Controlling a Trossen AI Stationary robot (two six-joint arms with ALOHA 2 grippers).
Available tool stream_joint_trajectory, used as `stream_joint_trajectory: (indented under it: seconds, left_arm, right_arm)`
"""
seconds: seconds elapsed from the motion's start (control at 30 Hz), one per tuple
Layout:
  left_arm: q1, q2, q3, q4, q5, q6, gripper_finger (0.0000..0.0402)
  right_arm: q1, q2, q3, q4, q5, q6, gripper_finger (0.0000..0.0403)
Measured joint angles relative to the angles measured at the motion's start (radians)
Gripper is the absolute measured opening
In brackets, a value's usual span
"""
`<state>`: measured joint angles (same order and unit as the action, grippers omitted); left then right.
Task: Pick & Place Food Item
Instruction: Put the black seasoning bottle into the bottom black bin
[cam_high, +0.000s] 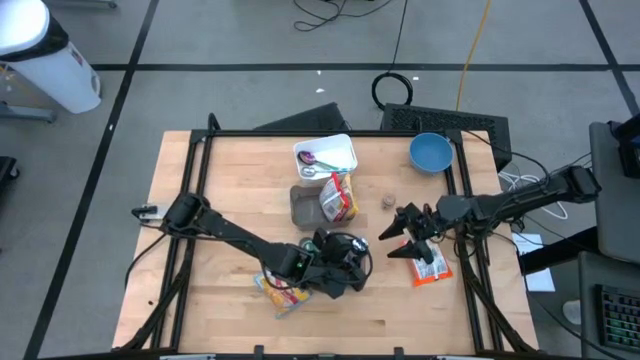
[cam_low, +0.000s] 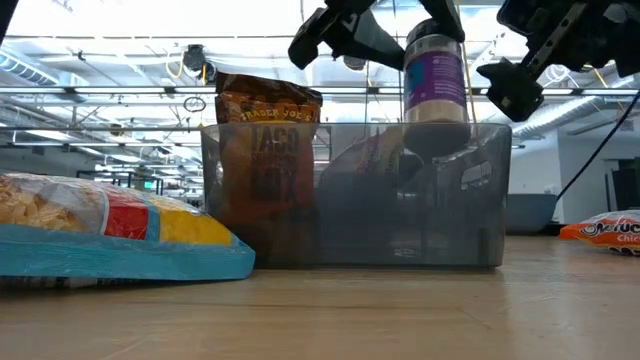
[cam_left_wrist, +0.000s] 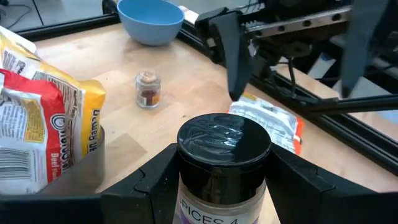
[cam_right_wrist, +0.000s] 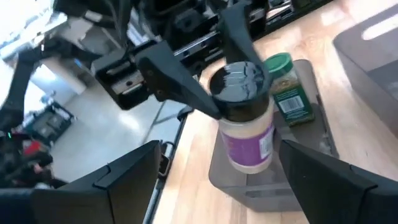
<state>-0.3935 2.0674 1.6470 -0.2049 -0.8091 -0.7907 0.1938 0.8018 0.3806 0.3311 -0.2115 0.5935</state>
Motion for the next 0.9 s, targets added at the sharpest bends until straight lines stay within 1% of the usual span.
stream_joint_trajectory:
  seconds: [0.13,0.23,0.3,0.4,0.5,0.73,0.9]
  left_arm:
    - [0.003,0.000,0.000,0.030,-0.006,0.022,0.0205]
    - [0.007,0.000,0.000,0.050,-0.014,0.026,0.0205]
    - [0.008,0.000,0.000,0.050,-0.021,0.027,0.0205]
    - [0.007,0.000,0.000,0.054,-0.038,0.026,0.0205]
    - [0.007,0.000,0.000,0.061,-0.038,0.026,0.0205]
    - [0.005,0.000,0.000,0.109,-0.056,0.038,0.0205]
    - [0.006,0.000,0.000,0.126,-0.056,0.039,0.0205]
  right_arm:
    - [0.022,0.085,0.020,0.007,0.003,-0.058,0.0320]
    - [0.026,0.169,0.020,0.047,0.006,-0.064,0.0320]
    - [0.026,0.219,0.020,0.092,0.009,-0.064,0.0320]
    - [0.026,0.277,0.020,0.186,0.057,-0.064,0.0320]
    - [0.020,0.313,0.021,0.281,0.086,-0.064,0.0320]
    - [0.009,0.373,0.021,0.328,0.085,-0.064,0.0320]
    - [0.008,0.413,0.021,0.433,0.112,-0.059,0.0320]
